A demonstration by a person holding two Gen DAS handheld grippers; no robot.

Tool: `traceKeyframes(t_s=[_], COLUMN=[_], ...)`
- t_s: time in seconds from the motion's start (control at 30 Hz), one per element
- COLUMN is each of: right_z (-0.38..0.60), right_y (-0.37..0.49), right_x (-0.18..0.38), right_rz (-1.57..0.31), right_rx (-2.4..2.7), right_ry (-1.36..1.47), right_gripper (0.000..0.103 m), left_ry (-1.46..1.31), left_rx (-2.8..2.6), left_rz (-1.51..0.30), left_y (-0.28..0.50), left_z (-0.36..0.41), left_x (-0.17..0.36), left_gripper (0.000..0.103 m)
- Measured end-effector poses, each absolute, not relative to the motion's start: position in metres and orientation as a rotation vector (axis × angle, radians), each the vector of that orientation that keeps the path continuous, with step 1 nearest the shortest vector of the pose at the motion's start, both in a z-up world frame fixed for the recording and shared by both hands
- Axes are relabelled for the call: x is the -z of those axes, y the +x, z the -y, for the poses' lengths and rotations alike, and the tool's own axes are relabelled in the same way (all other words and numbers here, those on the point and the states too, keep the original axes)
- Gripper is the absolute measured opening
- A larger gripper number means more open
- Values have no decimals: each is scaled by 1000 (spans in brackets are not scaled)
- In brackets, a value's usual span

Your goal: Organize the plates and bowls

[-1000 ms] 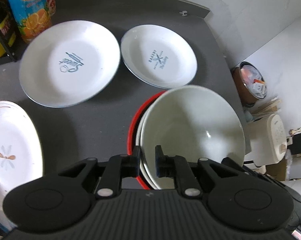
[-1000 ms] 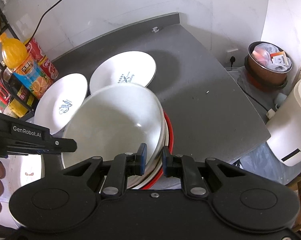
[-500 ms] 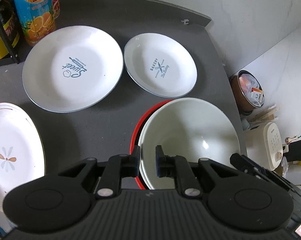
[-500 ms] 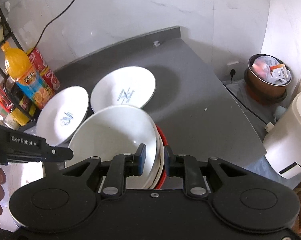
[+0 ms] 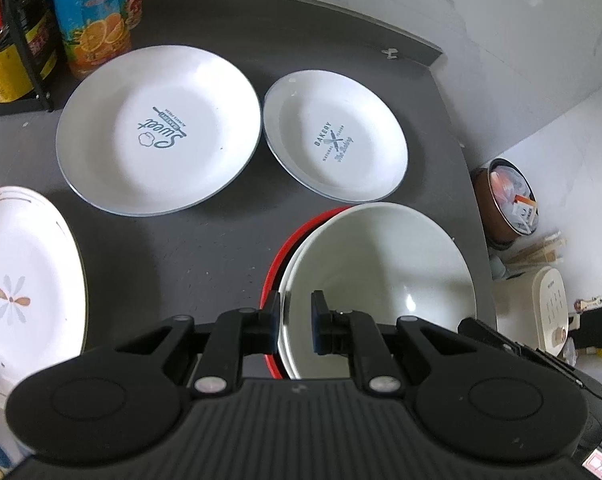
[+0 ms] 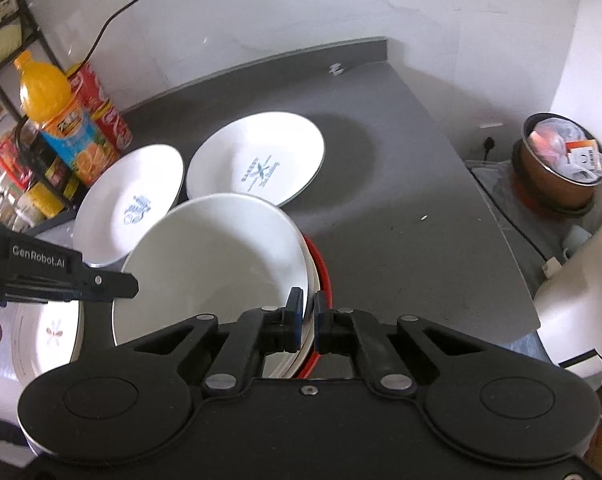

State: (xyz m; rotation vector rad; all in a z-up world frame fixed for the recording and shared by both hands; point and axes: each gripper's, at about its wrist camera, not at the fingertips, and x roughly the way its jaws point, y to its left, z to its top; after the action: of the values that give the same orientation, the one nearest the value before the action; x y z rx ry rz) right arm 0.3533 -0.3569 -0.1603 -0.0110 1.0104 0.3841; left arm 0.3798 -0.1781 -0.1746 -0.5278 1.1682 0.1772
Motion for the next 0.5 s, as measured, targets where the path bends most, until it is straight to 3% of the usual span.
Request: traceKeyframes(t_s=[0.1, 0.2, 0.27, 0.4, 0.5], right_z=[362, 364, 365, 360, 354], right_y=[359, 363, 365, 371, 374], right_x=[156, 147, 142, 132, 125], right_rz=[-1021, -1001, -986, -966, -942], right_rx=[-413, -460, -489, -530, -546], right_ry=[23, 22, 22, 26, 21], right_gripper=[8, 22, 27, 44, 50], left_ry=[-534, -539, -537, -519, -516], left_rx=[-201, -226, -241, -291, -321], left_rz=[-1166, -1156, -1149, -1110, -1084], left_y=[379, 376, 374, 368, 363], left_z=[181, 183, 184, 183, 178], left_x=[174, 171, 169, 159, 153], left_gripper=[12, 12, 19, 45, 54])
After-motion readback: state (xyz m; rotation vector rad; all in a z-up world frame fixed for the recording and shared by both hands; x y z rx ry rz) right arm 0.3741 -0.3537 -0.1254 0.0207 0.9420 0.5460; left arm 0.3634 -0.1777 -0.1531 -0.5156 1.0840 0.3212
